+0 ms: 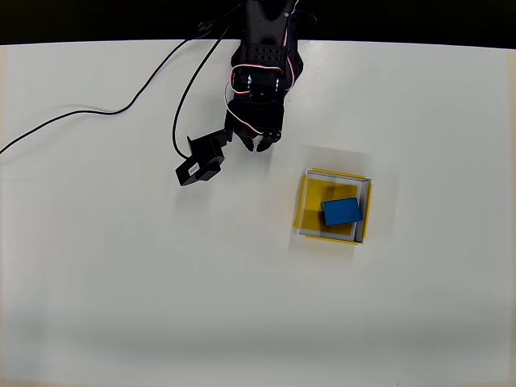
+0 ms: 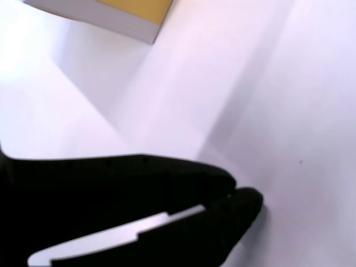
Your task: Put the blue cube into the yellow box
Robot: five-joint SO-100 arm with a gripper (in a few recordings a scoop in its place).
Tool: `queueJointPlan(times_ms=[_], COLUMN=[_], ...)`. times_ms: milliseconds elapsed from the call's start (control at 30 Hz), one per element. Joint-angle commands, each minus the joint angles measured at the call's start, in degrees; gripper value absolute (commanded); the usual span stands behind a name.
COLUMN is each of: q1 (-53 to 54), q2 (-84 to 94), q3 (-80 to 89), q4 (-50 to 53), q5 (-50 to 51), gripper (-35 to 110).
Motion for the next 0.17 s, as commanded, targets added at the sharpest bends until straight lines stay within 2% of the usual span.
queueJointPlan(times_ms=[0, 133], q1=[0.79, 0.79], q2=[1.41, 1.41], q3=[1.58, 1.58], q4=[0.62, 0.62], q5=[-0.35, -0.35], gripper=[1, 1])
